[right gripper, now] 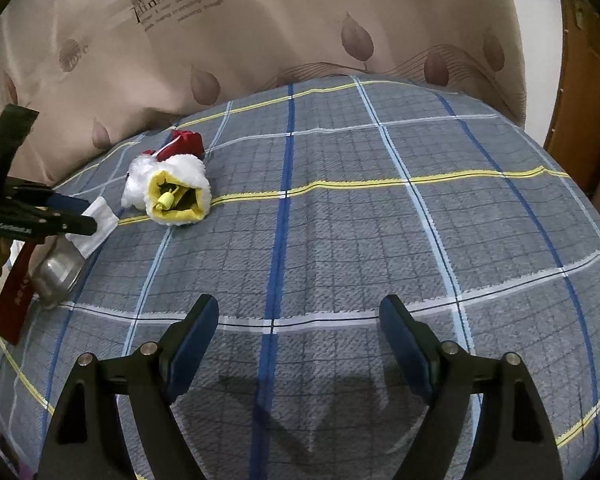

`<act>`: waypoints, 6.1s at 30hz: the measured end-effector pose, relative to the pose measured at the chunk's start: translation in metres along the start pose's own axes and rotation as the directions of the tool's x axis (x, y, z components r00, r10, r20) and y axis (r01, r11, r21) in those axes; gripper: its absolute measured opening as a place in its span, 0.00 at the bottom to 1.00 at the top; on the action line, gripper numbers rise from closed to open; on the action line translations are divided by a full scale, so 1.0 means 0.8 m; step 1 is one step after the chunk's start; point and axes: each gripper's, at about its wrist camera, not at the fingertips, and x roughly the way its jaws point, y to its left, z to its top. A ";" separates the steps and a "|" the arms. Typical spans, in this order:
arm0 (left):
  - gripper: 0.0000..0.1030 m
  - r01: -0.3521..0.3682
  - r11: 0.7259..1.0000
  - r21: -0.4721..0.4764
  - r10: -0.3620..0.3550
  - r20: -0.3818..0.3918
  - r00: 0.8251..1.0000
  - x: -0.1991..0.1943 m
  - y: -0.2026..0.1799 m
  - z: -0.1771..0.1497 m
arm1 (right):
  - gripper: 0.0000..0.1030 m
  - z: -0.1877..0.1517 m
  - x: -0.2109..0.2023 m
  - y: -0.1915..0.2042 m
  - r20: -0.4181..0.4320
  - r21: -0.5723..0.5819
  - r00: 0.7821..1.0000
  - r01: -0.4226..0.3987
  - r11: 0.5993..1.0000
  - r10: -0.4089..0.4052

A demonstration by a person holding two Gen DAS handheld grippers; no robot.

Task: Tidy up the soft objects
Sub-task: 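Grasp the small white cloth strip with the left tool, then lower the white strip into the tray and open the left tool, then grasp the fluffy white yellow-tipped roll with the right tool and drop it in the tray, then grasp the white plastic bag under the star-print sock with the left tool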

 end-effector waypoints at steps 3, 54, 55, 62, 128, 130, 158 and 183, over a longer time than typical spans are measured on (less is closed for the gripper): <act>0.46 0.026 0.999 -0.024 -0.027 -0.020 0.999 0.012 0.008 0.002 | 0.78 0.000 0.001 0.000 -0.005 0.000 1.000 -0.001 1.000 0.001; 0.06 -0.127 0.752 -0.646 0.311 0.178 0.934 -0.177 0.097 -0.245 | 0.82 0.073 0.030 0.100 -0.016 -0.325 0.984 -0.175 0.929 0.180; 0.06 -0.114 0.750 -0.651 0.301 0.182 0.936 -0.180 0.097 -0.249 | 0.82 0.078 0.038 0.105 -0.032 -0.345 0.985 -0.169 0.923 0.168; 0.06 -0.097 0.736 -0.670 0.297 0.190 0.936 -0.190 0.099 -0.259 | 0.66 0.094 0.089 0.120 -0.104 -0.396 0.986 -0.163 0.904 0.132; 0.45 -0.274 0.434 -0.858 0.653 0.090 0.752 -0.267 0.049 -0.430 | 0.22 0.006 0.034 0.521 -0.332 -0.372 0.775 -0.632 0.680 0.538; 0.45 -0.266 0.441 -0.857 0.649 0.100 0.754 -0.269 0.050 -0.431 | 0.22 0.006 0.044 0.533 -0.337 -0.359 0.783 -0.621 0.697 0.523; 0.45 -0.286 0.461 -0.840 0.637 0.089 0.766 -0.263 0.044 -0.429 | 0.76 0.012 -0.048 0.343 0.095 -0.385 0.942 -0.264 0.884 0.323; 0.53 0.275 0.803 -0.528 -0.083 0.358 0.930 -0.150 -0.015 -0.110 | 0.83 0.025 0.012 0.006 0.048 -0.087 0.985 0.167 0.982 -0.164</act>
